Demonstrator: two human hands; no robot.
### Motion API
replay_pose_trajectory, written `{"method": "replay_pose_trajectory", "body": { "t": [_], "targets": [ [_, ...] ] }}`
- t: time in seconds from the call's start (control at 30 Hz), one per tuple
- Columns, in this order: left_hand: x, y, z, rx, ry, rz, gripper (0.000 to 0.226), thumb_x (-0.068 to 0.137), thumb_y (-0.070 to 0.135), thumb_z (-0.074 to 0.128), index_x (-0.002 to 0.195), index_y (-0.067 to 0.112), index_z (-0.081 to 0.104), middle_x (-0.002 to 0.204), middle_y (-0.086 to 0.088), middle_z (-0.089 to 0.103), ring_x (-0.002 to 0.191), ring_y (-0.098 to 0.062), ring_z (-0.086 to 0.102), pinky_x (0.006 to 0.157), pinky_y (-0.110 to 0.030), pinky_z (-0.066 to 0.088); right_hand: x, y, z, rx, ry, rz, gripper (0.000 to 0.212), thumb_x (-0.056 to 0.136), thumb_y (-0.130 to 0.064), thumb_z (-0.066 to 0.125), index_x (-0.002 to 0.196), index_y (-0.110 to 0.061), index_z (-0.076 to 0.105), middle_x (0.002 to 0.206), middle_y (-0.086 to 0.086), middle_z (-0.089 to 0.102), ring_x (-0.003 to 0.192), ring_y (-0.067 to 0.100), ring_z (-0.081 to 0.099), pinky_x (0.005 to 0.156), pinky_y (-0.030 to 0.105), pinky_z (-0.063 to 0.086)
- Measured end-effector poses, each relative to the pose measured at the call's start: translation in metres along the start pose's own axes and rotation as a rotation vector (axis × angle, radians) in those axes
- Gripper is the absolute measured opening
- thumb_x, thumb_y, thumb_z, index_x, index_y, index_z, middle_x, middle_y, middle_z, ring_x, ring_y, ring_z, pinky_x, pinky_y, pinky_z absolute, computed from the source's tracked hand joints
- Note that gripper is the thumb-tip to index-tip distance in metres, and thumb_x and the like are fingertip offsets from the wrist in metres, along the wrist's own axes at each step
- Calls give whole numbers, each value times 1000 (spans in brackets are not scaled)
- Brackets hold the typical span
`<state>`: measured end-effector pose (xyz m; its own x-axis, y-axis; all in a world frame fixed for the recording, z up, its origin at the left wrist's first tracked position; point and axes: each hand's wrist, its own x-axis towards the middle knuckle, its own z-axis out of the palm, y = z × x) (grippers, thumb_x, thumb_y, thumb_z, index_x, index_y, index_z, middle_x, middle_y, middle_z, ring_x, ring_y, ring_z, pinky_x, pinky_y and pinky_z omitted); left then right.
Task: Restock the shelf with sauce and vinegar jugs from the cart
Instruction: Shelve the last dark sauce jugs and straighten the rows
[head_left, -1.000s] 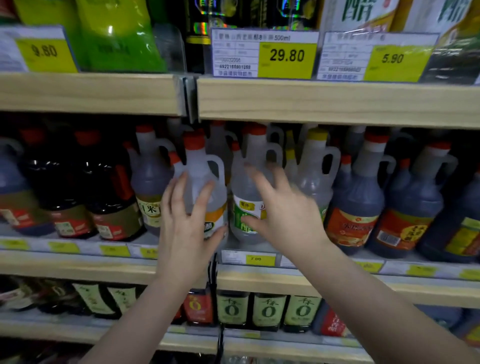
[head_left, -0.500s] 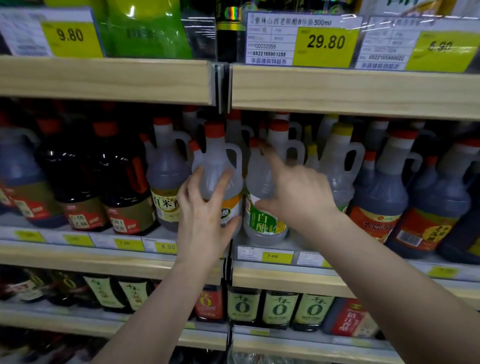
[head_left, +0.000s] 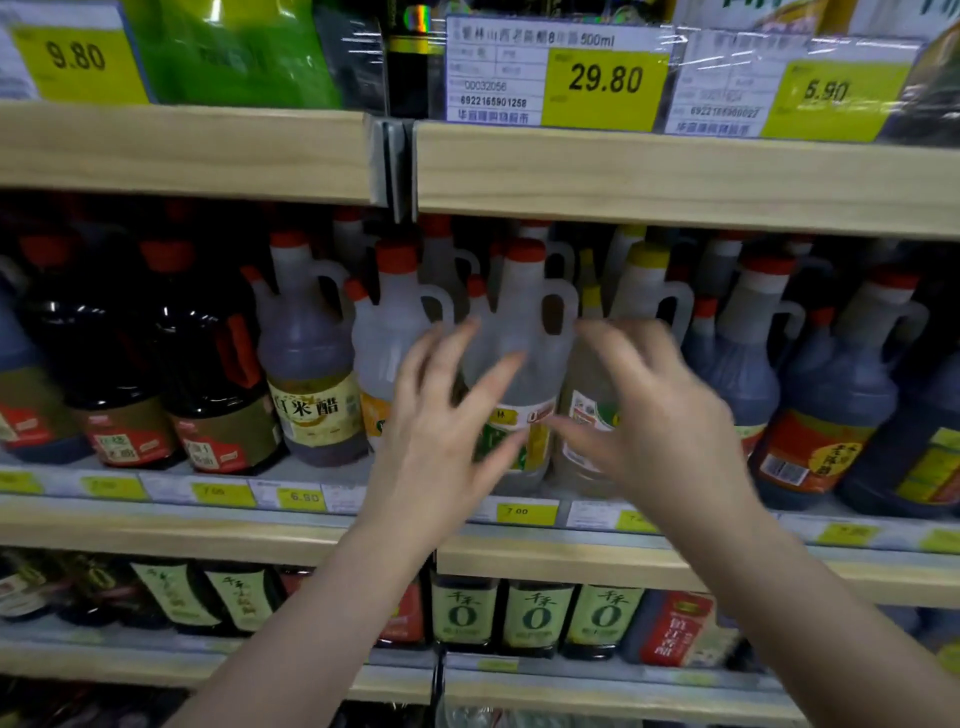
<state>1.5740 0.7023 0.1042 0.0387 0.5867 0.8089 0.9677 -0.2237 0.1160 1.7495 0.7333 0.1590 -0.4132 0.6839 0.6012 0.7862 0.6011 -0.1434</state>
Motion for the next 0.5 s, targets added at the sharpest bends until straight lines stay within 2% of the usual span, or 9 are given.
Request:
{"method": "replay_pose_trajectory", "body": {
  "t": [0.07,0.13,0.27,0.5],
  "targets": [
    [3,8,11,19,-70,18,64,75,38,72,132,23,47,144,-7,25,133,-36,27,101,-46,39,-3,19,-2,-12,-9,105,70,69,-45,75,128,-27,43,122,6,47,91,34,62,56,41,53],
    [2,15,21,41,-104,-23,71,73,38,73,135,22,43,147,-7,22,135,-38,27,100,-50,41,1,28,1,-68,-66,148,76,70,-47,74,133,-30,37,127,9,44,96,37,60,61,41,51],
    [2,29,32,97,-80,-129,70,74,32,72,133,21,36,146,-11,21,132,-40,31,100,-49,42,6,28,7,-114,-131,119,82,74,-47,70,140,-37,25,126,8,43,94,35,60,61,35,45],
    [6,35,42,164,-68,-169,67,75,29,69,133,16,38,142,-18,25,127,-42,34,95,-48,45,6,30,7,-64,-118,122,82,72,-43,73,139,-36,27,126,7,42,90,35,61,62,36,47]
  ]
}}
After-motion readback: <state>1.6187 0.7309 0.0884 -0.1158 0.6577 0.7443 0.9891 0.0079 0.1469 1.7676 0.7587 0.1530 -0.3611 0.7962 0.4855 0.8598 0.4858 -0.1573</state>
